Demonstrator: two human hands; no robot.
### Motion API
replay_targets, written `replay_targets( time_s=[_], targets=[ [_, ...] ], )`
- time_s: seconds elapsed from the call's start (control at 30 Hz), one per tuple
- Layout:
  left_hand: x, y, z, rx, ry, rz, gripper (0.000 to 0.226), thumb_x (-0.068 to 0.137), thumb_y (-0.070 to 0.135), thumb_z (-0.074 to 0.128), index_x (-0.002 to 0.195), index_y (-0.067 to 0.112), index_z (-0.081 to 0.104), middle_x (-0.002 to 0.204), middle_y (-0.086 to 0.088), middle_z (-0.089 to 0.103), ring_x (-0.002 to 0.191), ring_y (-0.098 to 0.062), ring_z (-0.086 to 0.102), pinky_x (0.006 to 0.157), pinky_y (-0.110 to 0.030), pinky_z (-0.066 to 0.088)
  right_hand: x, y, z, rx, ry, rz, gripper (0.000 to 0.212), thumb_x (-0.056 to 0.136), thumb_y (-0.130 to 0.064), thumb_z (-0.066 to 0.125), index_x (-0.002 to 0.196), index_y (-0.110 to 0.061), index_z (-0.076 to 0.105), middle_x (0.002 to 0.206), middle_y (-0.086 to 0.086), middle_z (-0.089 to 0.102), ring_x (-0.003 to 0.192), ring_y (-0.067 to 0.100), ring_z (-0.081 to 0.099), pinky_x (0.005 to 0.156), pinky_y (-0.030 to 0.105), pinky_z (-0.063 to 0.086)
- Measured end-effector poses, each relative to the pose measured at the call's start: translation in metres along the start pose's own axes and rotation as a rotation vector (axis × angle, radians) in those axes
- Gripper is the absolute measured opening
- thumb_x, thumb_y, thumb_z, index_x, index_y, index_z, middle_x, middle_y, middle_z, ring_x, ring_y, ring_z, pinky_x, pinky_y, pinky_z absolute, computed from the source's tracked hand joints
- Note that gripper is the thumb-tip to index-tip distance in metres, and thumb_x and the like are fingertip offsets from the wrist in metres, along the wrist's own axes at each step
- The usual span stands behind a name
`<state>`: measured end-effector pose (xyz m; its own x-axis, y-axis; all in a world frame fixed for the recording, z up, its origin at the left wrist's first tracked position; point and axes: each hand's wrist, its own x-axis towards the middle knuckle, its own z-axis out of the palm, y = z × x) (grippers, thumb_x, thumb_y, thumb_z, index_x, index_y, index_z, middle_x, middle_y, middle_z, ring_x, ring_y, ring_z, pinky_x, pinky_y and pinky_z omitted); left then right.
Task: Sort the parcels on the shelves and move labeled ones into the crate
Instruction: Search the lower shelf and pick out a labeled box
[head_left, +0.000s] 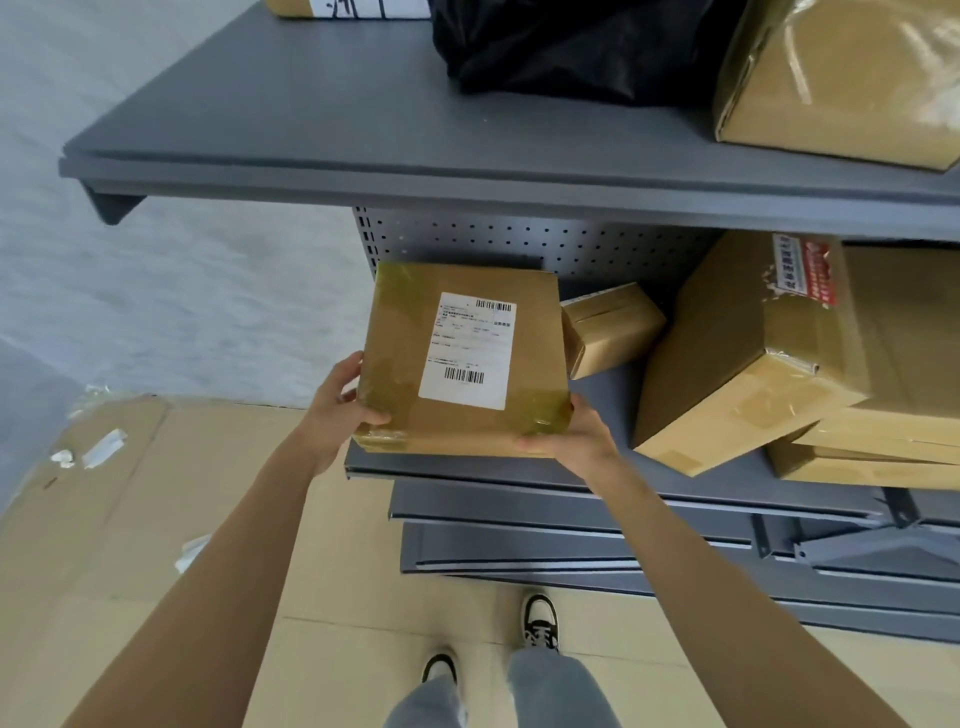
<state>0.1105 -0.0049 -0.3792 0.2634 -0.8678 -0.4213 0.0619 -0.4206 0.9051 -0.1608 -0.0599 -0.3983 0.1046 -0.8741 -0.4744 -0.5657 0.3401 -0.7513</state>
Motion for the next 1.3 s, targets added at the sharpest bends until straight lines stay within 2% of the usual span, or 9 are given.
replay_targets(
  time_s=[0.2, 0.37, 0.53, 0.6, 0.67, 0.73, 0.93, 1.13, 1.3],
  targets=[
    [0.030, -0.003, -0.008, 0.035, 0.003, -0.043, 0.083, 0.071, -0.022, 0.055, 0.139, 0.022, 0.037, 0.134, 0.003, 0.050, 0.107, -0.023, 0.058, 0.087, -0.040, 0.046, 0.023, -0.007, 0.013, -0.004, -0.016, 0.007, 0.090, 0.062, -0.027, 0.086, 0.137, -0.015, 0.037, 0.130, 0.004, 0.052, 0.124, 0.025, 0.046, 0.105, 0.039, 0.042],
    [0.032, -0.009, -0.008, 0.063, -0.057, -0.066, 0.081, 0.075, -0.025, 0.050, 0.134, 0.030, 0.040, 0.091, 0.029, 0.067, 0.085, -0.001, 0.063, 0.060, -0.017, 0.053, 0.030, 0.001, 0.007, 0.065, -0.067, 0.000, 0.072, 0.071, -0.034, 0.079, 0.132, -0.019, 0.045, 0.122, -0.002, 0.060, 0.117, 0.020, 0.056, 0.102, 0.037, 0.045],
    [0.028, 0.006, 0.005, 0.213, -0.024, -0.034, 0.081, 0.081, -0.016, 0.054, 0.142, 0.031, 0.029, 0.117, 0.014, 0.050, 0.093, 0.000, 0.054, 0.054, -0.011, 0.051, 0.053, -0.017, -0.016, 0.042, 0.192, 0.027, 0.077, 0.084, -0.044, 0.063, 0.146, -0.023, 0.024, 0.142, 0.014, 0.039, 0.128, 0.037, 0.042, 0.103, 0.043, 0.038],
    [0.026, 0.012, 0.015, 0.343, 0.074, 0.035, 0.079, 0.082, -0.007, 0.060, 0.144, 0.027, 0.025, 0.138, 0.002, 0.035, 0.108, -0.009, 0.052, 0.074, -0.020, 0.055, 0.066, -0.030, -0.030, -0.112, 0.289, 0.043, 0.073, 0.086, -0.039, 0.060, 0.146, -0.028, 0.021, 0.144, 0.019, 0.028, 0.128, 0.043, 0.034, 0.101, 0.047, 0.036],
    [0.026, 0.017, 0.025, 0.492, 0.112, 0.075, 0.080, 0.082, -0.001, 0.061, 0.146, 0.025, 0.021, 0.149, -0.006, 0.021, 0.133, -0.025, 0.031, 0.104, -0.042, 0.040, 0.079, -0.041, -0.044, -0.354, 0.313, 0.023, 0.077, 0.085, -0.034, 0.063, 0.147, -0.030, 0.017, 0.149, 0.018, 0.017, 0.133, 0.046, 0.023, 0.103, 0.053, 0.033],
    [0.023, 0.023, 0.032, 0.540, 0.117, 0.119, 0.080, 0.081, -0.002, 0.060, 0.146, 0.023, 0.021, 0.150, -0.007, 0.021, 0.136, -0.029, 0.023, 0.108, -0.049, 0.032, 0.093, -0.050, -0.052, -0.548, 0.283, 0.012, 0.088, 0.082, -0.030, 0.068, 0.148, -0.036, 0.010, 0.155, 0.014, 0.007, 0.137, 0.047, 0.015, 0.104, 0.059, 0.030],
    [0.010, 0.035, 0.059, 0.678, 0.073, 0.208, 0.080, 0.082, 0.002, 0.060, 0.147, 0.024, 0.019, 0.156, -0.004, 0.014, 0.143, -0.025, 0.012, 0.115, -0.047, 0.018, 0.130, -0.063, -0.043, -0.711, 0.082, 0.067, 0.097, 0.080, -0.029, 0.071, 0.149, -0.041, 0.003, 0.157, 0.012, -0.016, 0.143, 0.043, -0.004, 0.108, 0.064, 0.019],
    [0.010, 0.038, 0.088, 0.707, 0.037, 0.224, 0.078, 0.083, 0.004, 0.060, 0.146, 0.025, 0.021, 0.155, -0.001, 0.018, 0.144, -0.029, 0.011, 0.113, -0.055, 0.020, 0.135, -0.056, -0.037, -0.660, 0.174, 0.022, 0.061, 0.079, -0.029, 0.071, 0.130, -0.030, 0.039, 0.150, 0.011, 0.008, 0.136, 0.043, 0.010, 0.097, 0.063, 0.037],
    [0.010, 0.041, 0.110, 0.660, -0.058, 0.254, 0.073, 0.084, 0.009, 0.061, 0.145, 0.025, 0.025, 0.152, -0.003, 0.025, 0.140, -0.024, 0.021, 0.113, -0.047, 0.023, 0.103, -0.039, -0.034, -0.522, 0.346, -0.072, 0.032, 0.088, -0.038, 0.057, 0.115, -0.024, 0.049, 0.141, 0.015, 0.025, 0.126, 0.039, 0.024, 0.093, 0.059, 0.035]
  ],
)
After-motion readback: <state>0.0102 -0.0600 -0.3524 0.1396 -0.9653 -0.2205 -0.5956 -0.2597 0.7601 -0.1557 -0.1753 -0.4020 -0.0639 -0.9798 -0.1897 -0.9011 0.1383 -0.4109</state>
